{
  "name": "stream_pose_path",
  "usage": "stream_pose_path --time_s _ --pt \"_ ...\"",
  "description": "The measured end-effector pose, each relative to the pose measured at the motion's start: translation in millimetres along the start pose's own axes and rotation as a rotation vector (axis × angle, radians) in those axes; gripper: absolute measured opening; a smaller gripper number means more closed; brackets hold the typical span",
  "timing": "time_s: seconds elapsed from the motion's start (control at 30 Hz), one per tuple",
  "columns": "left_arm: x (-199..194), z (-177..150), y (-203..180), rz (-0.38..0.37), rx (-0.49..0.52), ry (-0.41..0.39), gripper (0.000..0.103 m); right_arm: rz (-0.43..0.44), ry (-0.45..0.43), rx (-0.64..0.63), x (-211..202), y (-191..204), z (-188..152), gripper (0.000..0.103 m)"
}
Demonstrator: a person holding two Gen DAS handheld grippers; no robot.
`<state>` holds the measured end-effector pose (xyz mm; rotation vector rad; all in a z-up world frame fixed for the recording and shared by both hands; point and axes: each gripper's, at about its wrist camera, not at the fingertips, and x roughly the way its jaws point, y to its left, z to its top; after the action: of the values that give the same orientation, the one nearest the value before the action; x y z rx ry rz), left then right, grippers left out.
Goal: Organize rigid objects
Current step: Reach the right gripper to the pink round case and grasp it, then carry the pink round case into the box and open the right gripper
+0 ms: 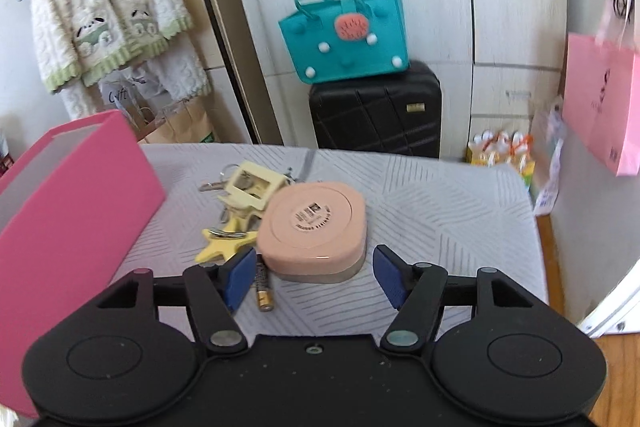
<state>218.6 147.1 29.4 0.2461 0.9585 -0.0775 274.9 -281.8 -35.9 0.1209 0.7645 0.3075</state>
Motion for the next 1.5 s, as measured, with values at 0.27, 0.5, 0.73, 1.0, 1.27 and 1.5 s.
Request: stream_pose_path --time_s 0.27,0.5,0.73,1.0,1.27,1.5 --pt "0 -1 2 -0.017 -0.014 -0.007 0.019 -0.028 0.032 -0.098 23 15 2 0.077" --pt "-2 -4 3 -0.027 -0.013 -0.010 0.019 -0.055 0.032 -0.104 43 14 11 0.085" --pt "-4 -4 3 -0.031 -0.010 -0.012 0.019 -0.072 0.017 -0.098 42 15 12 0.081" --pt "-5 -3 4 -0.043 -0.002 -0.010 0.019 -0.108 -0.030 -0.081 14 14 8 0.081" --pt "-6 -5 7 -0.057 -0.003 -0.011 0.018 0.020 -0.097 -0.073 -30 30 15 0.081" --pt "-6 -6 6 -0.057 0.001 -0.010 0.018 0.089 -0.066 0.028 -26 18 15 0.081"
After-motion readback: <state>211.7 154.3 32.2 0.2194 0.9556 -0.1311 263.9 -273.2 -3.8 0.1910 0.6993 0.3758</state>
